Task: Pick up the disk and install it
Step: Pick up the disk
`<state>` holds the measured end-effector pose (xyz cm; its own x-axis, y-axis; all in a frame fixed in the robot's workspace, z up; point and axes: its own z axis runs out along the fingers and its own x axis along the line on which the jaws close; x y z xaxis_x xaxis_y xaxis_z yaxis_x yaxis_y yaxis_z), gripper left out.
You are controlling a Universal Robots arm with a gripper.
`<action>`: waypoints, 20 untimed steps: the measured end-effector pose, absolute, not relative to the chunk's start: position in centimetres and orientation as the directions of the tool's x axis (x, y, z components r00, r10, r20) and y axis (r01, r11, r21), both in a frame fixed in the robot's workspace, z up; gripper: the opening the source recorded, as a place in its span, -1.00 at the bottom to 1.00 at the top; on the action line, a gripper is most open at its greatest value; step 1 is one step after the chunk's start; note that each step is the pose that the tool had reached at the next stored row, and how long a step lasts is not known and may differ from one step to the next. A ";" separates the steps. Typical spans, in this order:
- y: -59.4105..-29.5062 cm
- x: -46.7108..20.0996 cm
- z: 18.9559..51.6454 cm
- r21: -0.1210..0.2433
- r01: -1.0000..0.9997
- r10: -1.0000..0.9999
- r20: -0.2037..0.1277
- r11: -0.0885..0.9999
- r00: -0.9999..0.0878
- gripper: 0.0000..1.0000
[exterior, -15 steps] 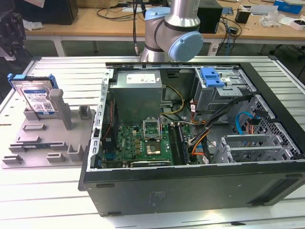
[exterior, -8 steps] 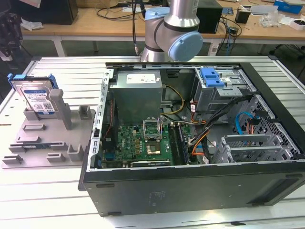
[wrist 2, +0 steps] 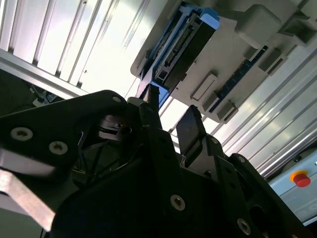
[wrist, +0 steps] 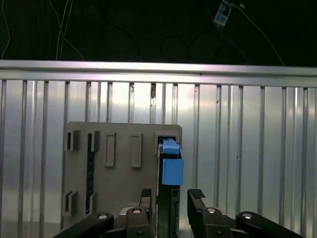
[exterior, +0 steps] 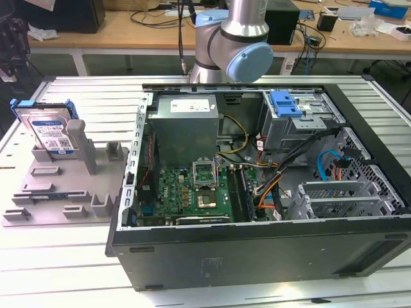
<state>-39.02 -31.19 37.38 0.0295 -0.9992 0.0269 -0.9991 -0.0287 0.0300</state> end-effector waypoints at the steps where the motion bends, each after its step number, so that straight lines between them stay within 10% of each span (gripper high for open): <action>1: -31.2 -39.0 37.4 0.030 -0.999 -0.999 0.027 -0.029 0.029 -0.15; 20: -30.8 -39.7 36.3 0.030 -0.997 -0.997 0.027 -0.075 0.076 -0.15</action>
<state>-39.65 -30.82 36.29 0.0759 -0.9968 0.0269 -0.9967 -0.0751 0.0299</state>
